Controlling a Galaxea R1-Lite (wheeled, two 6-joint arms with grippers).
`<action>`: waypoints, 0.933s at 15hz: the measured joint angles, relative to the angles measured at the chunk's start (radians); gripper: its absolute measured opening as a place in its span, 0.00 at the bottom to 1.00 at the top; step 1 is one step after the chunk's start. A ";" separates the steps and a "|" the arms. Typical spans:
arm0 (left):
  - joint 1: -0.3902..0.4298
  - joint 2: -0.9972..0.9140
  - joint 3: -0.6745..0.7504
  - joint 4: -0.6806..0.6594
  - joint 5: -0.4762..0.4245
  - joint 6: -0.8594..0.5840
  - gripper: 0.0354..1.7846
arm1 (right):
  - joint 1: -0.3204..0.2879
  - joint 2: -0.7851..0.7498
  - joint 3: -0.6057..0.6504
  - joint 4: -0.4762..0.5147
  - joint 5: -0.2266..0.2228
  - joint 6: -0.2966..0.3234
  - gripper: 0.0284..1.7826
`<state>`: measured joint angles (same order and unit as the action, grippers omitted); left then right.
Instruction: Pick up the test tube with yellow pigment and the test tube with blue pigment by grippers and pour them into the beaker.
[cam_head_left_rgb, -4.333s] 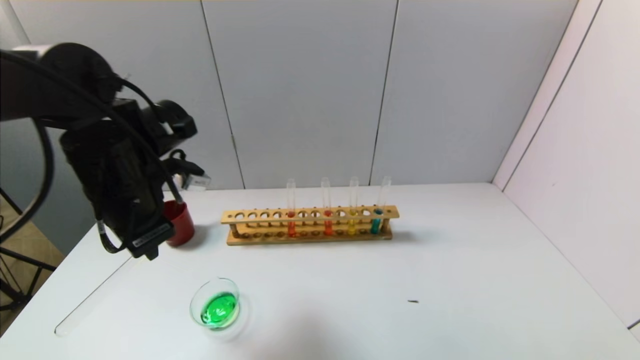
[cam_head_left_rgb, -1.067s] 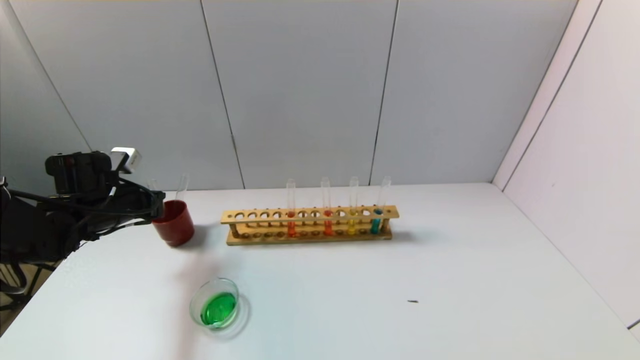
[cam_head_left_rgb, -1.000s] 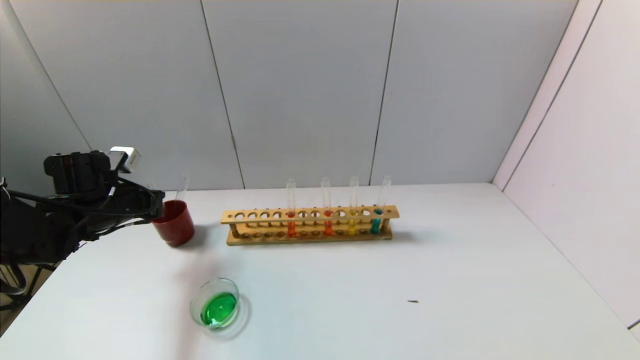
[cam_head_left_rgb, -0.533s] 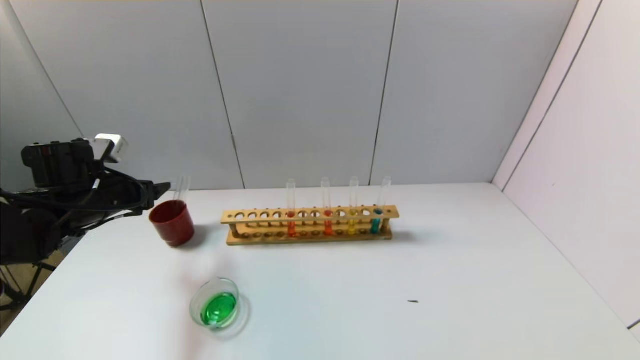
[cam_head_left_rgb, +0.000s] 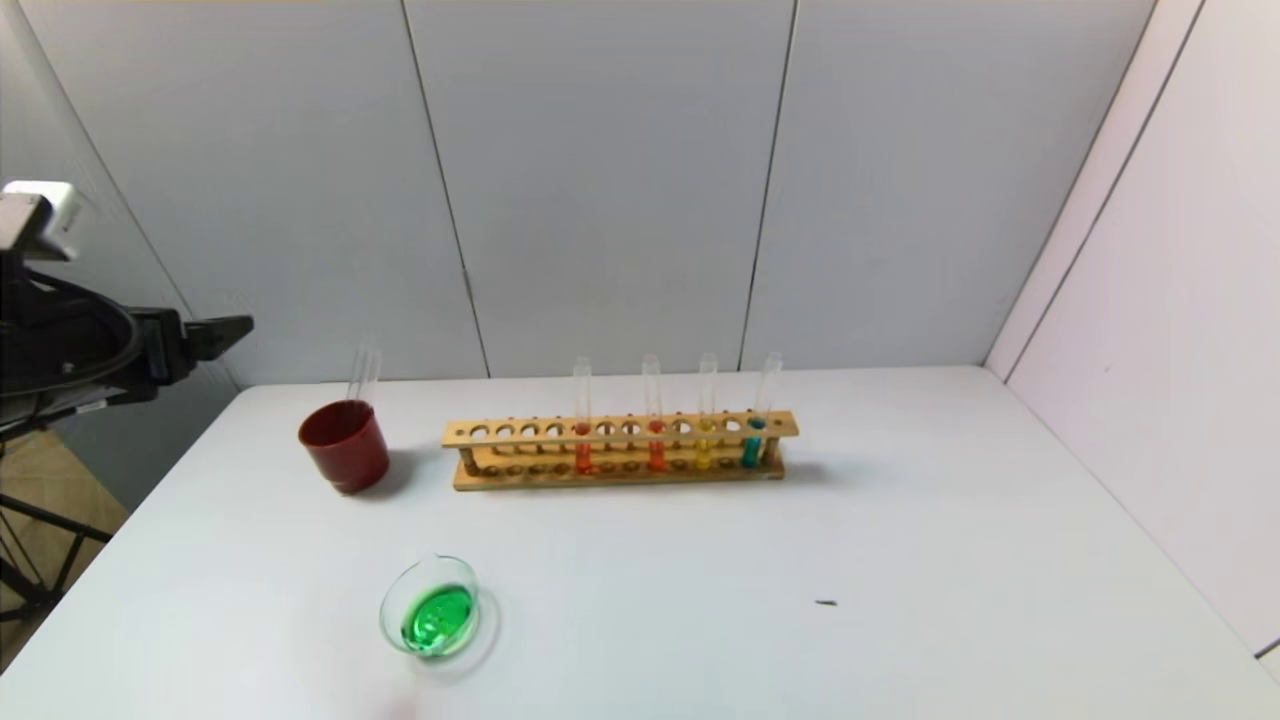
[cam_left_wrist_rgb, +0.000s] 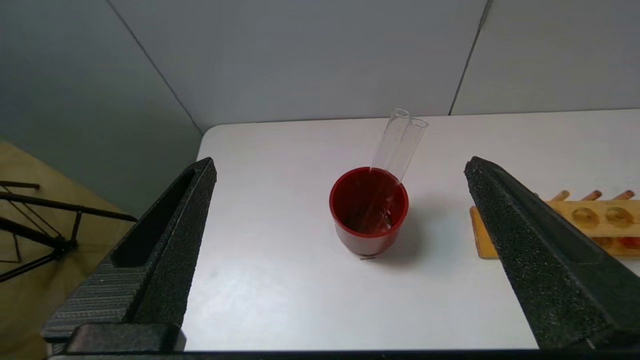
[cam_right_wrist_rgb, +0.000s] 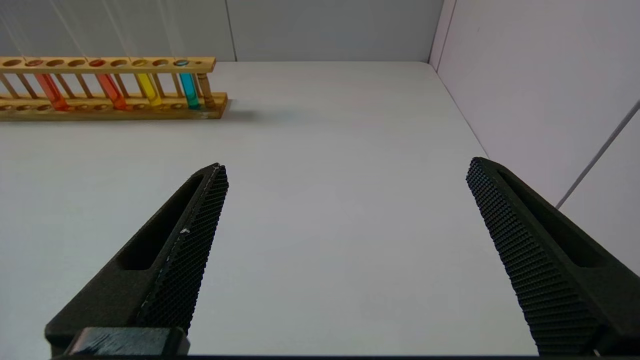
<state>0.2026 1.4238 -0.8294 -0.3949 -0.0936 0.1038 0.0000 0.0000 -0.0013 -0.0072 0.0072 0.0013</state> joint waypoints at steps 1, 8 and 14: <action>0.007 -0.065 0.006 0.048 0.011 -0.001 0.98 | 0.000 0.000 0.000 0.000 0.000 0.000 0.98; 0.047 -0.507 0.119 0.327 0.111 0.001 0.98 | 0.000 0.000 0.000 0.000 0.000 -0.001 0.98; 0.032 -0.857 0.201 0.607 -0.023 0.026 0.98 | 0.000 0.000 0.000 0.000 0.000 -0.001 0.98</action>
<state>0.2343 0.5666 -0.6283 0.2121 -0.1168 0.1302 0.0000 0.0000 -0.0017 -0.0072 0.0072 0.0004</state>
